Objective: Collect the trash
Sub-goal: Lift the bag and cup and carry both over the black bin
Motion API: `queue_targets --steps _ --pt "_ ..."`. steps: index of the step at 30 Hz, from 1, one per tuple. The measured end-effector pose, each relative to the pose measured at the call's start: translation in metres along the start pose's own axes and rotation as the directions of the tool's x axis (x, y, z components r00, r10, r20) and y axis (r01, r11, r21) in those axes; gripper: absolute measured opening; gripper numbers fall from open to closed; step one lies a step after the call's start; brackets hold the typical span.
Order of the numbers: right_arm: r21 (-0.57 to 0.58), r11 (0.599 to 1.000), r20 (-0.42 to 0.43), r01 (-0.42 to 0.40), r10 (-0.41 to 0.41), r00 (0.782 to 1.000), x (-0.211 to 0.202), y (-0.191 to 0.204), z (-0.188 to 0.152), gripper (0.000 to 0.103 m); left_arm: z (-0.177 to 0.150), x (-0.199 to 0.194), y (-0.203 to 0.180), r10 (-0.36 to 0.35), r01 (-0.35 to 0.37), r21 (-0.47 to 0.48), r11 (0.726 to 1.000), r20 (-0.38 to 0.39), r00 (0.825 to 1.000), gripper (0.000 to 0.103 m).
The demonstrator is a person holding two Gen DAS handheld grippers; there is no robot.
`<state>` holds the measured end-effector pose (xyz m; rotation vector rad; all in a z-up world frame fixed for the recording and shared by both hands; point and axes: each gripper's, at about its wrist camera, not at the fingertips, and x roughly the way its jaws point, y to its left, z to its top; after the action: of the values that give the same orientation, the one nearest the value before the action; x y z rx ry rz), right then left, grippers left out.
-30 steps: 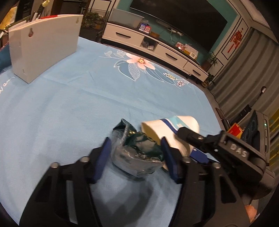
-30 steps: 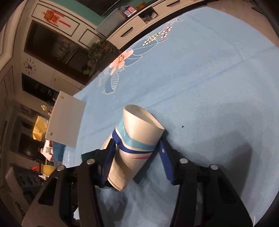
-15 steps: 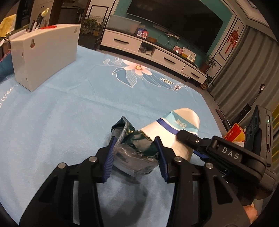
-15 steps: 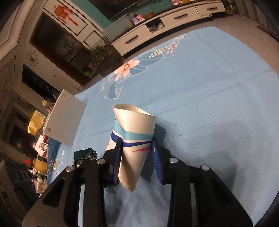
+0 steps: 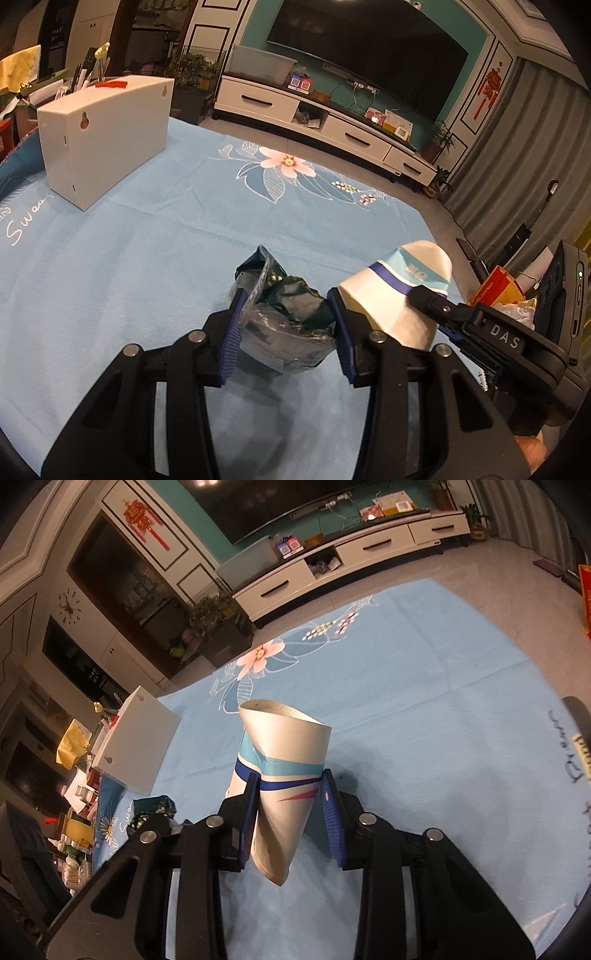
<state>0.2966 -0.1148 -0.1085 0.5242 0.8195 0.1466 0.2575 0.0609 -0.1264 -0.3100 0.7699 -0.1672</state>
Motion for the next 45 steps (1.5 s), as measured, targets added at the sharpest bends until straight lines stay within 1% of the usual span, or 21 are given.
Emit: queue_targets --steps 6,11,19,27,30,37,45 --pt "-0.042 0.998 0.029 0.036 -0.034 0.999 -0.033 -0.004 -0.010 0.034 -0.001 -0.021 -0.011 -0.008 0.008 0.023 1.000 0.029 1.000 0.045" --pt "-0.102 0.992 0.053 0.071 -0.066 0.996 -0.068 -0.005 -0.026 0.034 -0.006 -0.043 -0.025 -0.018 0.016 0.055 0.998 0.042 0.999 0.045" --pt "-0.218 0.966 0.100 0.138 -0.118 0.988 -0.120 0.000 -0.054 0.034 -0.029 -0.094 -0.054 -0.040 0.031 0.129 0.991 0.069 0.997 0.045" --pt "-0.285 0.947 0.165 0.146 -0.102 0.981 -0.162 0.006 -0.075 0.034 -0.052 -0.133 -0.071 -0.039 0.027 0.168 0.985 0.069 0.997 0.045" --pt "-0.289 0.947 0.183 0.142 -0.091 0.979 -0.176 0.005 -0.081 0.034 -0.058 -0.143 -0.077 -0.038 0.024 0.184 0.983 0.075 0.996 0.045" --pt "-0.259 0.957 0.226 0.130 -0.071 0.972 -0.212 -0.010 -0.087 0.034 -0.070 -0.163 -0.100 -0.041 0.022 0.229 0.973 0.077 0.996 0.045" --pt "-0.221 0.966 0.272 0.136 -0.073 0.959 -0.238 -0.035 -0.092 0.034 -0.083 -0.170 -0.135 -0.048 0.025 0.301 0.953 0.070 0.996 0.045"
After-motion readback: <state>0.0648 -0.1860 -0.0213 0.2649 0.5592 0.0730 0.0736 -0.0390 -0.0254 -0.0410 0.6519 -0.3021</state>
